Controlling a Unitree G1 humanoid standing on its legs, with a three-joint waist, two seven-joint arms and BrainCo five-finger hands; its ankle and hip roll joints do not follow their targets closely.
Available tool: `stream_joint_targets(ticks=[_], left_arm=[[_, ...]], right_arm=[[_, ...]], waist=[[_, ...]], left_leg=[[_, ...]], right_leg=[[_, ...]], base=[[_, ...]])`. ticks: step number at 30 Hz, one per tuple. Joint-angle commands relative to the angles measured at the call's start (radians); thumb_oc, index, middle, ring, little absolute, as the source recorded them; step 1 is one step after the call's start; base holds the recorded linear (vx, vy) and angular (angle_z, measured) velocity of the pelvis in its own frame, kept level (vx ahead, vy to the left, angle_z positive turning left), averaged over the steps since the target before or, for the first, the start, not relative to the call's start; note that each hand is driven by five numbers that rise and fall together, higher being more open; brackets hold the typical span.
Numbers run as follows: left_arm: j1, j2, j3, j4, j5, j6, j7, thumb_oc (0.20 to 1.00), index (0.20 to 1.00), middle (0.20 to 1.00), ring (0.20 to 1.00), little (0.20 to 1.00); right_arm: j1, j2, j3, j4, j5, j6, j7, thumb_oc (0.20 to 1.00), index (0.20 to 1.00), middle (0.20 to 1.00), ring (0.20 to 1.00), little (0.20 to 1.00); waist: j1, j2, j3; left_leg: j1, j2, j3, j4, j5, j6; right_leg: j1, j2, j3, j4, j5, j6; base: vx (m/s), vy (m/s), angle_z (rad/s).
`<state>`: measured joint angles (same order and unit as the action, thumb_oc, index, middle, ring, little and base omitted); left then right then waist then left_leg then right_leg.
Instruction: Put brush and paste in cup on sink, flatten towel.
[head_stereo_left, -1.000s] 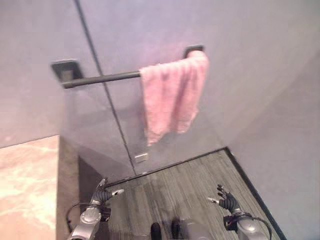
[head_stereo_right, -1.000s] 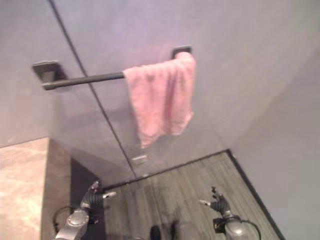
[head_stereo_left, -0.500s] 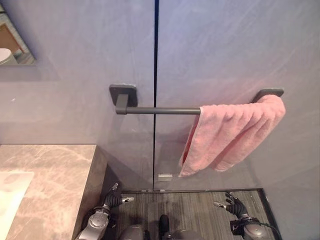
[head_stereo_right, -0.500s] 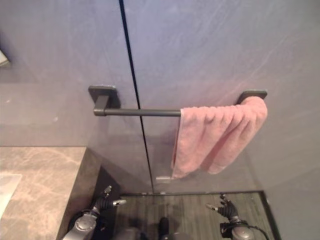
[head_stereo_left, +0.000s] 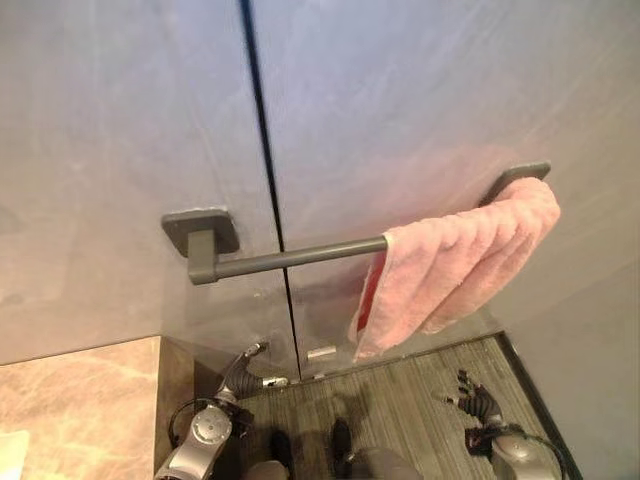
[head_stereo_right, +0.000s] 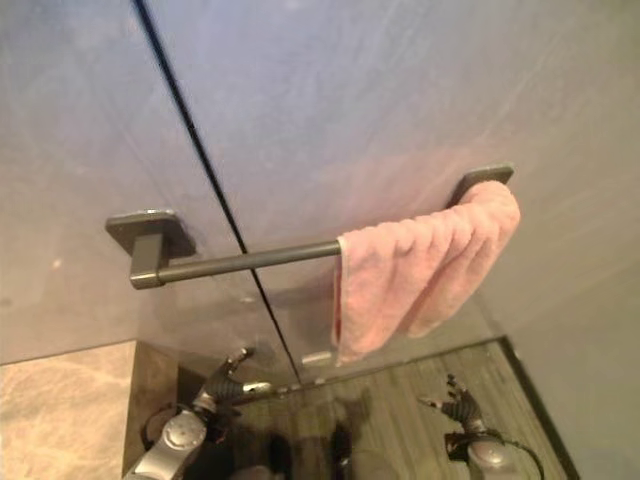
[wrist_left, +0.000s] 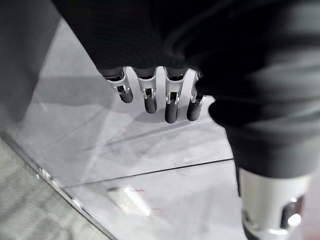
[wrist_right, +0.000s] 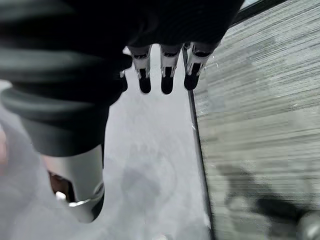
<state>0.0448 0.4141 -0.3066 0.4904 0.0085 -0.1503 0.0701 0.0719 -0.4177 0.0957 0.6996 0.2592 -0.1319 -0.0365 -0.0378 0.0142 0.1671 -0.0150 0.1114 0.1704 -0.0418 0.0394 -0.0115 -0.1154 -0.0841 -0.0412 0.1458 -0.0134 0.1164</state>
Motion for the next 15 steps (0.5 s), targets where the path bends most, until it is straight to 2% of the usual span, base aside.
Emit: stream_joint_targets(ticks=[1,3,6,7,13,15], left_arm=[[0.000,0.137,0.032,0.008,-0.002,-0.075,0.006,1.000,1.000,1.000,1.000,1.000],[0.010,0.138,0.036,0.000,-0.010,-0.079,0.003,1.000,1.000,1.000,1.000,1.000],[0.021,0.134,0.044,-0.029,-0.021,-0.082,-0.002,1.000,1.000,1.000,1.000,1.000],[0.016,0.129,0.049,-0.035,-0.033,-0.081,-0.003,1.000,1.000,1.000,1.000,1.000],[-0.026,0.124,0.056,-0.071,-0.041,-0.082,0.012,1.000,1.000,1.000,1.000,1.000],[-0.034,0.125,0.069,-0.098,-0.061,-0.086,0.015,1.000,1.000,1.000,1.000,1.000]], right_arm=[[0.022,-0.059,-0.040,-0.048,0.016,-0.056,-0.001,1.000,1.000,1.000,1.000,1.000],[0.020,-0.080,-0.057,-0.077,0.023,-0.067,-0.002,1.000,1.000,1.000,1.000,1.000],[0.036,-0.111,-0.087,-0.155,0.041,-0.084,0.005,1.000,1.000,1.000,1.000,1.000],[0.035,-0.124,-0.097,-0.183,0.051,-0.090,0.007,1.000,1.000,1.000,1.000,1.000],[0.028,-0.163,-0.127,-0.270,0.098,-0.101,0.020,1.000,1.000,1.000,1.000,1.000],[-0.007,-0.192,-0.122,-0.290,0.144,-0.100,0.040,1.000,1.000,1.000,1.000,1.000]], waist=[[0.003,-0.050,-0.067],[0.005,-0.057,-0.071],[0.008,-0.064,-0.075],[0.011,-0.067,-0.073],[0.011,-0.074,-0.061],[0.018,-0.074,-0.062]], left_leg=[[-0.006,-0.069,0.003,0.064,-0.037,-0.022],[-0.012,-0.060,-0.004,0.063,-0.027,-0.033],[-0.010,-0.042,-0.021,0.047,-0.003,-0.051],[-0.014,-0.030,-0.035,0.033,0.020,-0.063],[-0.047,-0.005,-0.043,0.014,0.066,-0.092],[-0.050,-0.010,-0.038,0.036,0.043,-0.085]], right_leg=[[0.028,-0.013,0.033,-0.038,0.055,0.035],[0.039,0.007,0.045,-0.056,0.042,0.030],[0.060,0.031,0.022,-0.080,0.033,0.014],[0.065,0.045,0.008,-0.086,0.028,0.005],[0.078,0.043,-0.059,-0.109,0.027,-0.007],[0.082,0.037,-0.086,-0.109,0.025,-0.012]], base=[[0.01,-0.137,0.11],[-0.01,-0.183,-0.02],[-0.01,-0.217,0.03],[-0.02,-0.198,0.17],[-0.05,-0.121,0.37],[-0.04,-0.047,0.33]])
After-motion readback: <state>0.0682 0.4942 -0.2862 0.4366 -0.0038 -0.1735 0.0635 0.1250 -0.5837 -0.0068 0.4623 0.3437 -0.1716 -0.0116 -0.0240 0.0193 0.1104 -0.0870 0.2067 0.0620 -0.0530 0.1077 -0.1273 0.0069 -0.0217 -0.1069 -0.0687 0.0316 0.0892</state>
